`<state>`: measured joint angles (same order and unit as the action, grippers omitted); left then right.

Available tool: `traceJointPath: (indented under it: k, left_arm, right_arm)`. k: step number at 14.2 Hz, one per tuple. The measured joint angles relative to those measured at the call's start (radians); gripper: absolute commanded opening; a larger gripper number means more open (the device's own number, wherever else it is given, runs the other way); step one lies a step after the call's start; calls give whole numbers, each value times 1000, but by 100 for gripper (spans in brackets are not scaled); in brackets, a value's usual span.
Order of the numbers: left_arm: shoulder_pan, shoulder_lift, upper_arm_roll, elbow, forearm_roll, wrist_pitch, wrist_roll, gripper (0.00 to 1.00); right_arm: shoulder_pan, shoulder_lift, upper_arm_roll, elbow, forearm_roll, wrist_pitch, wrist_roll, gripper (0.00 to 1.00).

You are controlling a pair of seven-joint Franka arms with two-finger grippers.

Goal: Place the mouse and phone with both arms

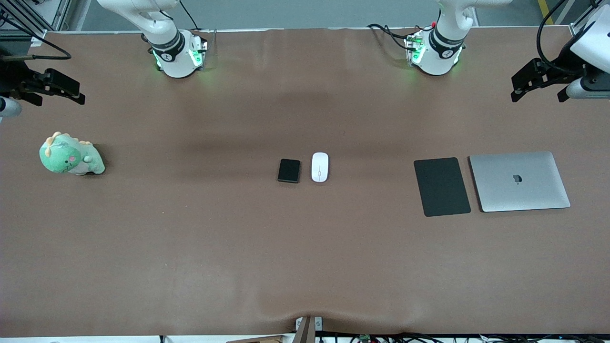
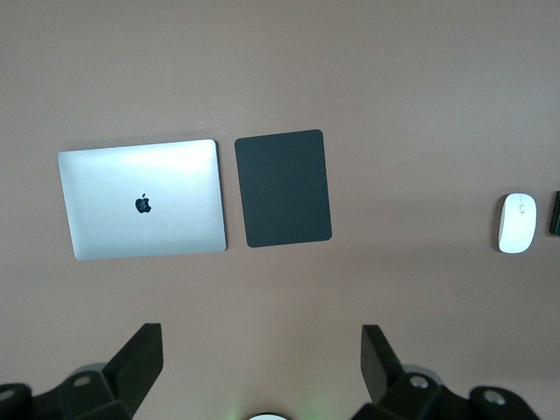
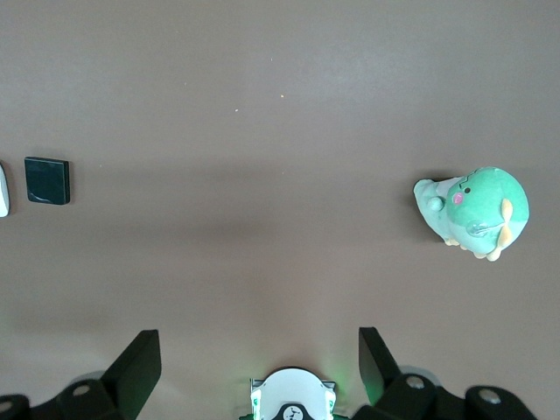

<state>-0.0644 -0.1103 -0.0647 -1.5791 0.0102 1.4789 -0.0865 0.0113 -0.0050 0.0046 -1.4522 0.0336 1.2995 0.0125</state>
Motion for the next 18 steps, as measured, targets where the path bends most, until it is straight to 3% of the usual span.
traceJointPath:
  k: [18]
  left_arm:
    - [-1,13,-1,6,0,-2,-1,100]
  right_arm:
    - [-1,3,-18,-5,0,2,-25,100]
